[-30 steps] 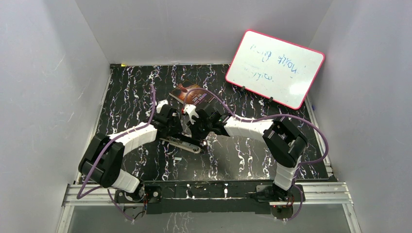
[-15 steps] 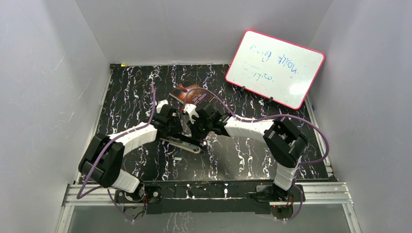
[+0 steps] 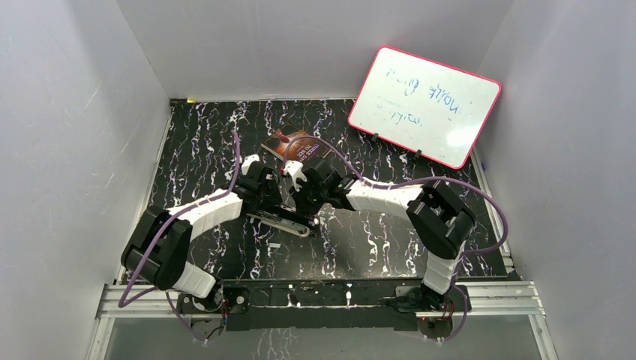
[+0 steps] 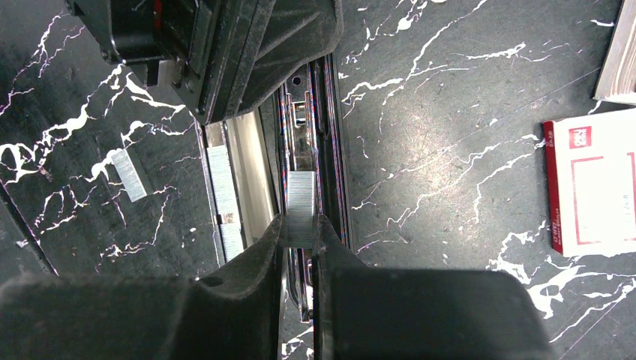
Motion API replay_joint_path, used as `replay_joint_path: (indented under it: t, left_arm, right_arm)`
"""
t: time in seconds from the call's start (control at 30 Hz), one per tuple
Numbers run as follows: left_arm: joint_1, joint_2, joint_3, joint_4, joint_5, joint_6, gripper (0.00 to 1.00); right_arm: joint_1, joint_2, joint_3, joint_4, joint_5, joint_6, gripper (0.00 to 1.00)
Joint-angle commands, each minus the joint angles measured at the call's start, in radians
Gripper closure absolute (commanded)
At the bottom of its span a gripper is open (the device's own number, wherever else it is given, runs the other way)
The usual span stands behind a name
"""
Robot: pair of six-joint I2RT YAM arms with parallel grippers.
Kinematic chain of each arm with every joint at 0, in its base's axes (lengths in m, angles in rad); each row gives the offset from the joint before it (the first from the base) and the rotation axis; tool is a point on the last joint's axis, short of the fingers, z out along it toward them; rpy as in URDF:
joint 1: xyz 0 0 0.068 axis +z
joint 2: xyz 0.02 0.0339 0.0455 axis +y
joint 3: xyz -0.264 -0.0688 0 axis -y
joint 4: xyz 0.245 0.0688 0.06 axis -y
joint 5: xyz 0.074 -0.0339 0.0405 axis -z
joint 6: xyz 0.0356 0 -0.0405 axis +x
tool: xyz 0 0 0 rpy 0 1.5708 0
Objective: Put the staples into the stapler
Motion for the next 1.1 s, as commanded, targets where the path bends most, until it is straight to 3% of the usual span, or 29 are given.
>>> replay_joint_path:
  t: [0.0,1.07]
  left_arm:
    - [-0.001,-0.03,-0.013,-0.051,-0.018,0.02,0.38]
    - [0.001,-0.033,-0.014,-0.051,-0.02,0.021,0.38]
  right_arm:
    - [-0.001,-0.002,0.022,-0.006,-0.001,0.003,1.0]
    - [-0.001,0.052,0.053,-0.064,-0.013,0.001,1.0]
